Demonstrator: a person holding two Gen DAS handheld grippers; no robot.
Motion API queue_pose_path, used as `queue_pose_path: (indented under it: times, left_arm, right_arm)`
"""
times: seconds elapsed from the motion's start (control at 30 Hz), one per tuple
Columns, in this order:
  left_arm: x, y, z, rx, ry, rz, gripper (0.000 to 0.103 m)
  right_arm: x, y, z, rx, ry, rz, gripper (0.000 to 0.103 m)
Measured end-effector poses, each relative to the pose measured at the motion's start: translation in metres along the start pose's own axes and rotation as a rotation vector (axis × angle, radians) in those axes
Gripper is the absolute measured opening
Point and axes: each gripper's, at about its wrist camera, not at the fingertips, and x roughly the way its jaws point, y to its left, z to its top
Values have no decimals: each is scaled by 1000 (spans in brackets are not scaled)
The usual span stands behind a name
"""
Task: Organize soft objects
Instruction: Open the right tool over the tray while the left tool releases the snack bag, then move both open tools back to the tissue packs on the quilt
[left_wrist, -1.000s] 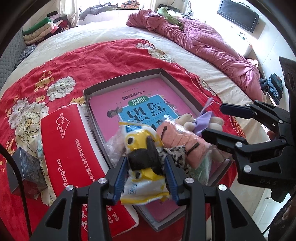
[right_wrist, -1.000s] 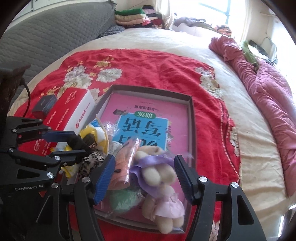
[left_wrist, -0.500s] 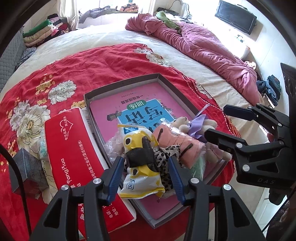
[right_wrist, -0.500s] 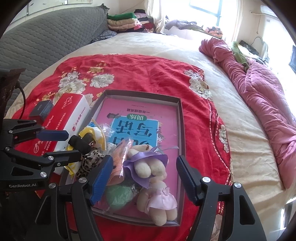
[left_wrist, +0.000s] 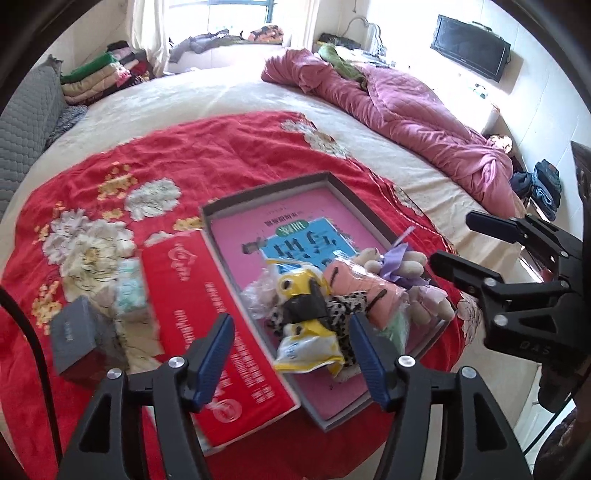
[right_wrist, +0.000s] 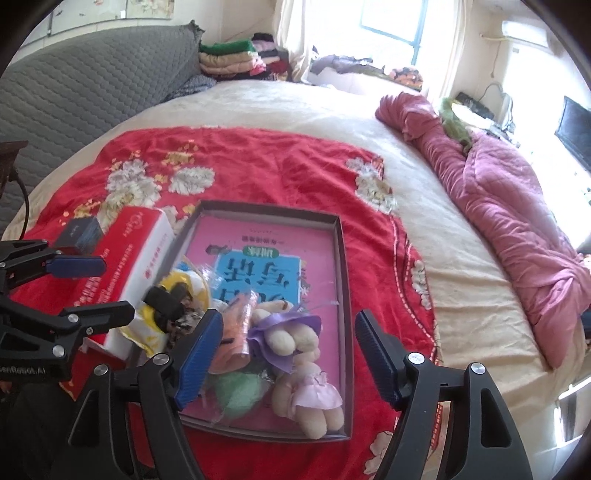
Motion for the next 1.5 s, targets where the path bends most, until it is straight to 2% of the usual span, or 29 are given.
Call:
queue_pose_path:
  times: [0.5,0.9,1.07,1.23,1.4,1.5]
  left_arm:
    - [-83,57,-22,-62,-109,51,70]
    - [-131,104,-42,-126,-158,84,70]
    - [-142,133,-46,-170,-170,97,71]
    - [-140,163,-45,-195,-150,119,71]
    - [-124,181,-37,-181,-118,154,71]
    - [-110,187,-32,-172,-95,141,71]
  right_arm:
    - [-74,56,17,-9,-119,-6,76]
    - [-112,118,21,-55,-178,61,76]
    - [-114,152,16,-91,-178,109,76]
    - [-102,192,3,-129,-157,169,77]
    - [-72,235,-22,-118,-96,236,77]
    - [-46,256,-36,-111,-32,261,77]
